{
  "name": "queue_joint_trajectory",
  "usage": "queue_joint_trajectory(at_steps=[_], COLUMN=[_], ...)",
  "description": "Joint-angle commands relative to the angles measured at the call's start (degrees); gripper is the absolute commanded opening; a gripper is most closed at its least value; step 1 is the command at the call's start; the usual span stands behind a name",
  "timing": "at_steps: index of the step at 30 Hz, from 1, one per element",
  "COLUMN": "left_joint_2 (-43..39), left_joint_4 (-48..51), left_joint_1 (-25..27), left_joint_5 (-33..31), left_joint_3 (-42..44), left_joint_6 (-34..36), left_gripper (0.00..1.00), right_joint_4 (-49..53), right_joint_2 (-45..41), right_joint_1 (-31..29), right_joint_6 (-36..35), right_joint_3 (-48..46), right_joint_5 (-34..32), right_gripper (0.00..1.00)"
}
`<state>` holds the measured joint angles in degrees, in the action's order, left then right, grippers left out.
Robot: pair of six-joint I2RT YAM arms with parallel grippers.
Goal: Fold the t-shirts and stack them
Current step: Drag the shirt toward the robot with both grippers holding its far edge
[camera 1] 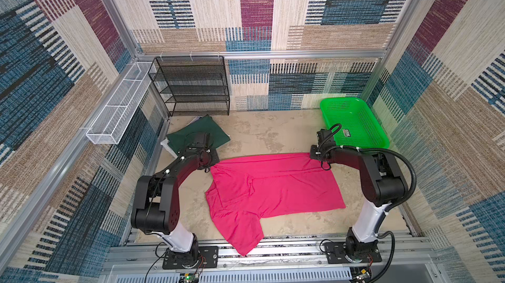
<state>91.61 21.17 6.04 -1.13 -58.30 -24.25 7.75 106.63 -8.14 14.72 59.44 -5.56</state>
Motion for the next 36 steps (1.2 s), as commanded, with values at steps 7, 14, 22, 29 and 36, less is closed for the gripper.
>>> queue_joint_trajectory(at_steps=[7, 14, 22, 29, 36], left_joint_2=[-3.4, -0.6, 8.3, 13.6, 7.7], left_joint_4=[-2.3, -1.3, -1.6, -1.0, 1.0], left_joint_1=[-2.5, -4.1, -5.6, -6.5, -6.7], left_joint_5=[-2.9, -3.5, -5.4, -6.1, -8.1], left_joint_3=[-0.6, -6.4, -13.5, -18.9, -18.3], left_joint_6=[2.4, 3.6, 4.2, 5.6, 7.7], left_gripper=[0.0, 0.0, 0.01, 0.44, 0.55], right_joint_4=[-0.1, 0.6, 1.3, 0.7, 2.9], right_joint_2=[-1.0, 0.9, 10.4, 12.9, 3.7], right_joint_1=[0.1, 0.1, 0.1, 0.1, -0.1], right_joint_6=[-0.8, -1.4, -1.1, -2.2, -2.6], right_joint_3=[2.1, 8.1, 17.1, 22.1, 17.6], right_joint_5=[4.2, 3.7, 3.2, 2.6, 1.6], right_gripper=[0.0, 0.0, 0.0, 0.35, 0.62])
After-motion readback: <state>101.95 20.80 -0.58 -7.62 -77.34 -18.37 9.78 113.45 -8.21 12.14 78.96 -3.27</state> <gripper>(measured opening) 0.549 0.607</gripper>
